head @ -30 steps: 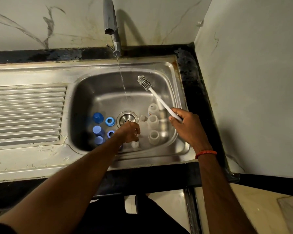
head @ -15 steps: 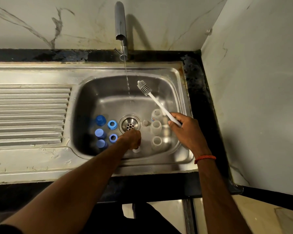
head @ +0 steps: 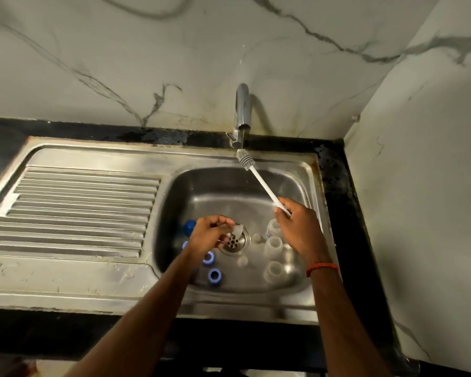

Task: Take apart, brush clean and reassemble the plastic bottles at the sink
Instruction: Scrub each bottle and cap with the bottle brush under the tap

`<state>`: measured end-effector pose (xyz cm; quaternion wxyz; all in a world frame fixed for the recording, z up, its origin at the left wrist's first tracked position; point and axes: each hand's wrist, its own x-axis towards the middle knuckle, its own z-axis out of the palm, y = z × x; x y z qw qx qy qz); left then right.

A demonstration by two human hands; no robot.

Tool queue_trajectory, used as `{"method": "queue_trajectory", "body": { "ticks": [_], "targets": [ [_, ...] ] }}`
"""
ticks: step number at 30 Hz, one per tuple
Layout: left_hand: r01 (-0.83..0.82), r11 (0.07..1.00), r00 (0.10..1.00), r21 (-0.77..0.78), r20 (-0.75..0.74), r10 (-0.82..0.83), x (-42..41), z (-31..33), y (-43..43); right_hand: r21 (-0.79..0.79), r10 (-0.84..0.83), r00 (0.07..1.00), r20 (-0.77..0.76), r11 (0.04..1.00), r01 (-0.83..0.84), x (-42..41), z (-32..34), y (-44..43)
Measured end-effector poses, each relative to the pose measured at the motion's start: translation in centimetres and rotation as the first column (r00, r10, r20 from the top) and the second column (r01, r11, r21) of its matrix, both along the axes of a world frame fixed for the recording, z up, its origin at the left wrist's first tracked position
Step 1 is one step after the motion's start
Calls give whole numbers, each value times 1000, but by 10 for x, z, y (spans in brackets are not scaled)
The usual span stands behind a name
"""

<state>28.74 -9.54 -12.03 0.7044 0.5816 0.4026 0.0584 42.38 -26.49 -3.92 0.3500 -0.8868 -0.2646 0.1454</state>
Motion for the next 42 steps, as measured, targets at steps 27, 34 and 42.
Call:
{"method": "queue_trajectory", "body": {
  "ticks": [27, 34, 42],
  "targets": [
    [-410, 645, 742, -645, 176, 647, -31, 68, 72, -134, 213, 959, 186, 973, -190, -58, 59, 25],
    [-367, 646, 704, -669, 254, 663, -41, 77, 83, -213, 241, 745, 622, 968, -136, -70, 46, 39],
    [-373, 634, 665, -678, 281, 692, -45, 78, 84, -178, 208, 662, 720, 977, -114, -92, 40, 45]
  ]
}}
